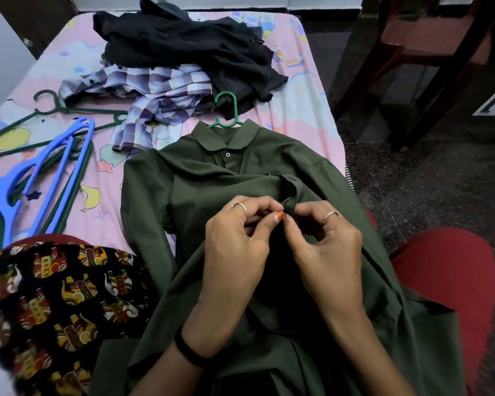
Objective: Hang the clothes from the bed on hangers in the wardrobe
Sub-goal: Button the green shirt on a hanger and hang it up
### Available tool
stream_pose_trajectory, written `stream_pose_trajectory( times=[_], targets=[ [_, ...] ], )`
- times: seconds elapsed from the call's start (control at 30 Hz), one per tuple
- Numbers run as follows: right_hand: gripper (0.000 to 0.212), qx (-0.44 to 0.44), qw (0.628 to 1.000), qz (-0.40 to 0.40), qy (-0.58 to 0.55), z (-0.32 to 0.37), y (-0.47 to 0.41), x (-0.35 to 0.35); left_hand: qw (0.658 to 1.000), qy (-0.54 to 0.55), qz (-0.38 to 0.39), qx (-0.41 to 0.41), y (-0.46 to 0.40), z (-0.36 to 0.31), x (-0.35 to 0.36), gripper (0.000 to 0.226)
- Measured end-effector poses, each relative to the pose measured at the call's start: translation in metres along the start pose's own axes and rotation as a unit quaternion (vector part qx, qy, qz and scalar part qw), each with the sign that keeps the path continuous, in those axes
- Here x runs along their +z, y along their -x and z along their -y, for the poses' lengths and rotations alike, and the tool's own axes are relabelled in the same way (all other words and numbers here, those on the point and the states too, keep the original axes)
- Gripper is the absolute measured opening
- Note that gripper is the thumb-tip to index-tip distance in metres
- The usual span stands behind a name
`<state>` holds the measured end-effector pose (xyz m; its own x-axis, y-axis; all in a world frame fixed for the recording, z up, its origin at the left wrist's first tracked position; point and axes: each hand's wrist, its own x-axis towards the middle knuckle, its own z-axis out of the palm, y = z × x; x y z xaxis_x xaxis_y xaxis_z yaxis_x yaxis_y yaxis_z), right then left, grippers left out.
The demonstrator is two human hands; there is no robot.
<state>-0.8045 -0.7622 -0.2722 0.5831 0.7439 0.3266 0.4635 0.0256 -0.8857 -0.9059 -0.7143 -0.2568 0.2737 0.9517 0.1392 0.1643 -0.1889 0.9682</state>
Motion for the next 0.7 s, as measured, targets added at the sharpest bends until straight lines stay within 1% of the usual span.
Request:
stream_pose_trajectory(
  times=[0.1, 0.23, 0.43, 0.53, 0.7],
  targets=[
    [0.011, 0.052, 0.997, 0.017, -0.046, -0.001, 0.002, 0.002, 1.000, -0.012, -0.018, 0.004, 0.000, 0.002, 0.002, 0.019],
    [0.013, 0.082, 0.994, 0.019, -0.070, -0.003, 0.004, 0.004, 1.000, 0.001, -0.027, -0.015, 0.000, 0.004, 0.004, 0.019],
    [0.014, 0.056, 0.997, 0.015, -0.057, 0.000, 0.008, 0.006, 0.999, 0.004, -0.048, -0.020, 0.002, 0.005, 0.007, 0.012],
    [0.013, 0.037, 0.998, 0.016, -0.050, 0.000, 0.010, 0.005, 0.998, 0.003, -0.056, -0.021, 0.003, 0.005, 0.009, 0.014],
    [0.013, 0.060, 0.995, 0.020, -0.072, -0.003, 0.012, 0.007, 0.997, 0.006, -0.070, -0.018, 0.004, 0.007, 0.014, 0.012]
  ],
)
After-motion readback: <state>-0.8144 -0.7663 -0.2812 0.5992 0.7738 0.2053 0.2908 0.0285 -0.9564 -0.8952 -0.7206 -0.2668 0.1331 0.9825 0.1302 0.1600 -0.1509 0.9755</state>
